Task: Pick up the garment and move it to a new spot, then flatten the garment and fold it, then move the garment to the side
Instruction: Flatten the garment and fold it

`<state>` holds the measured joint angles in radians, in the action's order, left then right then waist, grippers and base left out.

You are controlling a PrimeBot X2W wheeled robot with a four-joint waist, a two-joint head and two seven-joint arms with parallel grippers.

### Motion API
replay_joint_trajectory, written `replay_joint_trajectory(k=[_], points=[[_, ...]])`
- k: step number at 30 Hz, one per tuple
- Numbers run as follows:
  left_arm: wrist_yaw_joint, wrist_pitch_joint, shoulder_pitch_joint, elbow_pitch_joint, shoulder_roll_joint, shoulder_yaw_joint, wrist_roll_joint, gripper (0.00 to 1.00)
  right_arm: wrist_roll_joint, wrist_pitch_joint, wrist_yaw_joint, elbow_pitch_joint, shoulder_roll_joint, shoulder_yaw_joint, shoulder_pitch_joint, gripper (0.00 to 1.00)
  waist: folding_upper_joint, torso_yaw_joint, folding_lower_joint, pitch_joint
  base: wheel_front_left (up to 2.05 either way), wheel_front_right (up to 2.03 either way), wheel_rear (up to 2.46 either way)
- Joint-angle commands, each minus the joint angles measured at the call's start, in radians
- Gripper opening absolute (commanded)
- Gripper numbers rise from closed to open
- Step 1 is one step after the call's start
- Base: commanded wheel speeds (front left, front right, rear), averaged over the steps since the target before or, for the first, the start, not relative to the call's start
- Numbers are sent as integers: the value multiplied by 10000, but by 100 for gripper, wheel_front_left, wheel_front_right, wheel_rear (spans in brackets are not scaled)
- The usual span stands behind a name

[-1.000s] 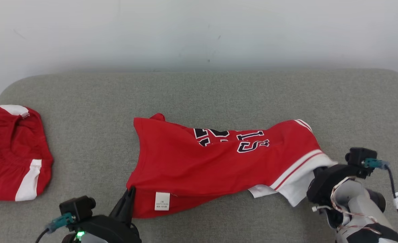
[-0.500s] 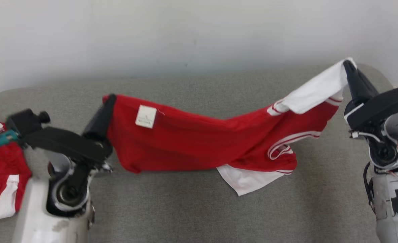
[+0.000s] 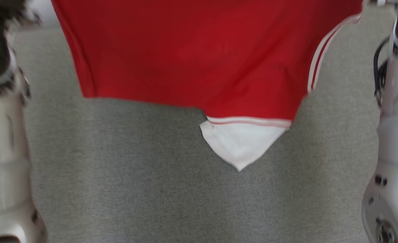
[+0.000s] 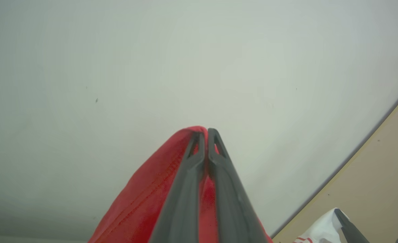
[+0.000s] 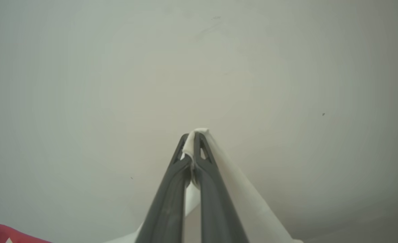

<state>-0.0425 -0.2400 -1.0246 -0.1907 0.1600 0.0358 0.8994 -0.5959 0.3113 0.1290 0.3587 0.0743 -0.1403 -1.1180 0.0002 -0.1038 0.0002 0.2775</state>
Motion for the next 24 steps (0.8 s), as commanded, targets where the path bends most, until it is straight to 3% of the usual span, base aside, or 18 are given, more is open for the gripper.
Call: replay_joint_trajectory(k=[1,8,15,19,24], points=[[126,314,-643,-138,187,29,-267,0,238,-394,29,230,-100,121,-630,0,-2,-625,-2,1829,0,0,0],[683,1925,-3380,-1046,612,29,-1115,0,631,-2936,29,1462,-205,-340,-4021,0,-2,-891,-2,3327,0,0,0],[1346,3569,-5334,-2040,1006,118,-1451,0,778,-5218,29,2092,-170,-172,-6453,0,-2,-949,-2,3704,0,0,0],[1570,4167,-5867,-2370,966,57,-1236,0,498,-5583,27,2103,44,134,-6867,0,-2,-875,-2,4017,0,0,0],[1727,4540,-5084,-2775,1009,-363,-911,0,303,-5604,29,2456,502,1084,-6075,0,-2,-684,-2,4484,0,0,0]])
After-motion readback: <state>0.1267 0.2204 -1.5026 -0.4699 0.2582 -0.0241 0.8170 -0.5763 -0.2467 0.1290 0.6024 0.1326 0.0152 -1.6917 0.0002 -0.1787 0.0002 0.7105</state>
